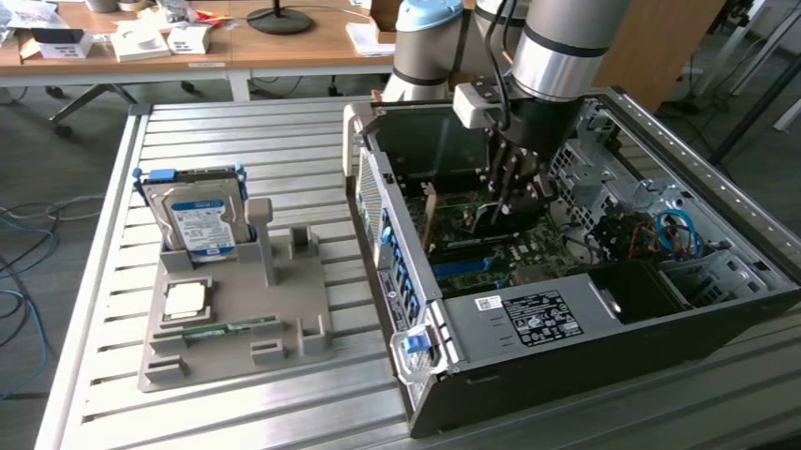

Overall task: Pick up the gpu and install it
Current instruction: 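Insert the gpu into the slot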

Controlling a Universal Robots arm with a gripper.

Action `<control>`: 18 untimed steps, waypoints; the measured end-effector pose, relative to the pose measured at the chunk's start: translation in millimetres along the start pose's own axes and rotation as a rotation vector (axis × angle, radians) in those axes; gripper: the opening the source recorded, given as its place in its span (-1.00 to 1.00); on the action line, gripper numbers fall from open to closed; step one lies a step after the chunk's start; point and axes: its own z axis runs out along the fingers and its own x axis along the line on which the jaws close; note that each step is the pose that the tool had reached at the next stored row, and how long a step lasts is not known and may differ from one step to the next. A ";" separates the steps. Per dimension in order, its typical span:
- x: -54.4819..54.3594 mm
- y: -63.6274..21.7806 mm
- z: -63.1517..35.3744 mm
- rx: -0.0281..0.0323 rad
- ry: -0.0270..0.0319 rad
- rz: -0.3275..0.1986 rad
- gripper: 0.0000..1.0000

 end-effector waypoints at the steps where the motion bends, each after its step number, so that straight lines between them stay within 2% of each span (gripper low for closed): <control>1: 0.1 0.0 0.2 0.0001 -0.0005 0.000 -0.47; 7: 0.8 0.0 0.9 0.0000 -0.0029 0.000 -0.47; 18: 0.9 0.0 1.6 0.0000 -0.0028 0.000 -0.47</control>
